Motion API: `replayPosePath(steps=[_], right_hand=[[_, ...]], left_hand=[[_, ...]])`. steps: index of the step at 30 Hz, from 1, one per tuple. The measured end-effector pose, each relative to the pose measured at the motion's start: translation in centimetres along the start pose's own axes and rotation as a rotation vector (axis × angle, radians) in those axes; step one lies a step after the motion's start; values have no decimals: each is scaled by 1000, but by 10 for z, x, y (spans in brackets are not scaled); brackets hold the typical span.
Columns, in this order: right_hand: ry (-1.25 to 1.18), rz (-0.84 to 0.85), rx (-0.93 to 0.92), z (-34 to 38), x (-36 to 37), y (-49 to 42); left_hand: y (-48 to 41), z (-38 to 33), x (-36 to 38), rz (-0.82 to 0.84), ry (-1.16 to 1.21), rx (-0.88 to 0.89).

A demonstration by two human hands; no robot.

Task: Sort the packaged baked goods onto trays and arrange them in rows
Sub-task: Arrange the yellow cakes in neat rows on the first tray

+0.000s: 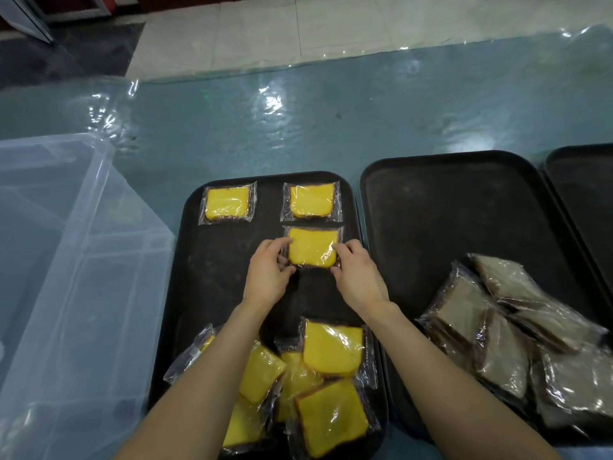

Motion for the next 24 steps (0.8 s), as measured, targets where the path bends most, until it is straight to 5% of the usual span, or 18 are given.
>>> replayPosePath(steps=[24], right_hand=[[29, 25, 6, -6, 4, -18]], left_hand=[[-11, 6, 8, 18, -15, 12]])
Point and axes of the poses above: each hand's wrist, its own y-axis away from the middle knuckle, its own x-axis out of the palm, z = x × y, the point moved 4 cm from there along -y, towards the middle knuckle, and after that the axes turned 15 degrees about -z, right-handed, at the moved point
